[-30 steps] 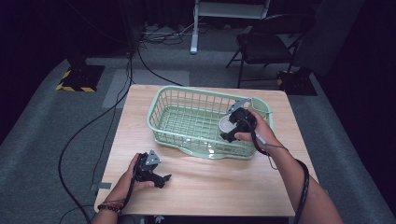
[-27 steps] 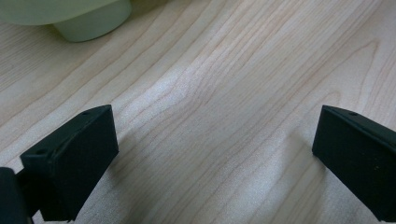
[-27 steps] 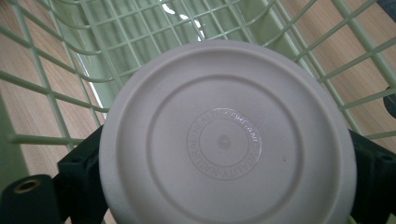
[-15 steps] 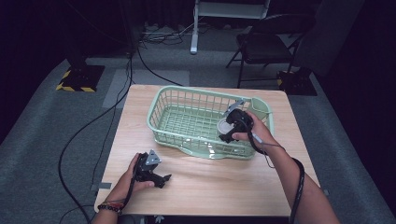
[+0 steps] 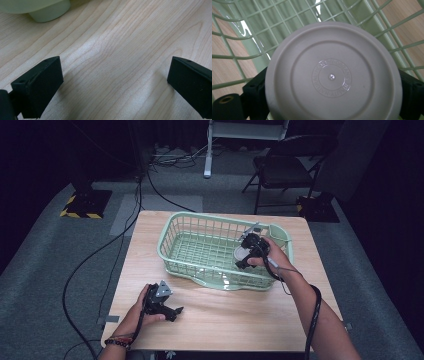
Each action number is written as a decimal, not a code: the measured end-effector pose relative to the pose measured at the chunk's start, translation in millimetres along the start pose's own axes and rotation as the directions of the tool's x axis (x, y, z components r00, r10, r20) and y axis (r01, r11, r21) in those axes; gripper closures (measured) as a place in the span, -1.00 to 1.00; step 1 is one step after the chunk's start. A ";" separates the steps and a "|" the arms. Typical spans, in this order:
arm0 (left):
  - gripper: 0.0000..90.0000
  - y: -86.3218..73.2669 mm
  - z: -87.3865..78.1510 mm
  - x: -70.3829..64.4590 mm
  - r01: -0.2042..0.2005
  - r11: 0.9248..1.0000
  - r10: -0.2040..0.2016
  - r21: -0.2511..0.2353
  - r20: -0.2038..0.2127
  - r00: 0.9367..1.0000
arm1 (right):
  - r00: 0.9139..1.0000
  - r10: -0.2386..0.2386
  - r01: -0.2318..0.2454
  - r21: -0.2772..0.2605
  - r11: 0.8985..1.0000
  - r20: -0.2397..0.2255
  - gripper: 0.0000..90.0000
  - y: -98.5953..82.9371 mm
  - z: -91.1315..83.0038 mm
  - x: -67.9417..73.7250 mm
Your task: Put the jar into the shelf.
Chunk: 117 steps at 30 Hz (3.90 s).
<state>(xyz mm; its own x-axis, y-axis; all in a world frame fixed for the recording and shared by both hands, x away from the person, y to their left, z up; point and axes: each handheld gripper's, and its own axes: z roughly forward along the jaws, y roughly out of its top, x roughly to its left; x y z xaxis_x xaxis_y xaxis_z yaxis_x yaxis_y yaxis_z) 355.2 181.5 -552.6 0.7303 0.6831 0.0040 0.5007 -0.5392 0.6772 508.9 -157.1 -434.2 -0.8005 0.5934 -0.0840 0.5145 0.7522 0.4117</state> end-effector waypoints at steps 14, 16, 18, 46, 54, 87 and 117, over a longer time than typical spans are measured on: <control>-1.00 0.0 0.0 0.0 0.000 1.000 0.000 0.000 0.000 1.000 | 0.999 -0.036 0.034 0.084 0.996 0.016 -0.80 -5.9 1.2 -2.6; -1.00 0.0 0.0 0.0 0.000 1.000 0.000 0.000 0.000 1.000 | 0.999 -0.036 0.034 0.084 0.996 0.016 -0.80 -5.9 1.2 -2.6; -1.00 0.0 0.1 0.0 0.001 1.000 -0.001 -0.001 0.000 1.000 | 0.999 -0.042 0.041 0.088 0.995 0.013 -0.80 -5.4 -0.2 -1.7; -1.00 0.0 0.1 0.0 0.001 1.000 -0.001 -0.001 0.000 1.000 | 0.993 -0.028 0.038 -0.090 0.995 0.115 -0.90 -10.1 -36.1 4.5; -1.00 0.0 0.1 -0.1 0.001 1.000 -0.001 -0.001 0.000 1.000 | 0.990 -0.022 0.040 -0.126 0.991 0.138 -0.90 -18.2 -49.6 5.0; -1.00 0.0 0.1 0.0 0.001 1.000 -0.001 -0.001 0.000 1.000 | 0.976 -0.020 0.080 -0.272 0.959 0.216 -0.90 -98.4 -116.1 25.3; -1.00 0.0 0.1 -0.1 0.001 1.000 -0.001 -0.002 0.000 1.000 | 0.967 -0.077 0.136 -0.234 0.963 0.245 -0.91 -199.8 -87.2 55.8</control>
<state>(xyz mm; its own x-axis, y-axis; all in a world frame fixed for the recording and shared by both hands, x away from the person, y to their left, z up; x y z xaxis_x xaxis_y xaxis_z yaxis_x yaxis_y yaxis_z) 355.2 181.4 -552.6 0.7299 0.6836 0.0031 0.5008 -0.5377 0.6783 334.6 -299.3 -442.0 -0.7384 0.5853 -0.3350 0.3141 0.7381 0.5972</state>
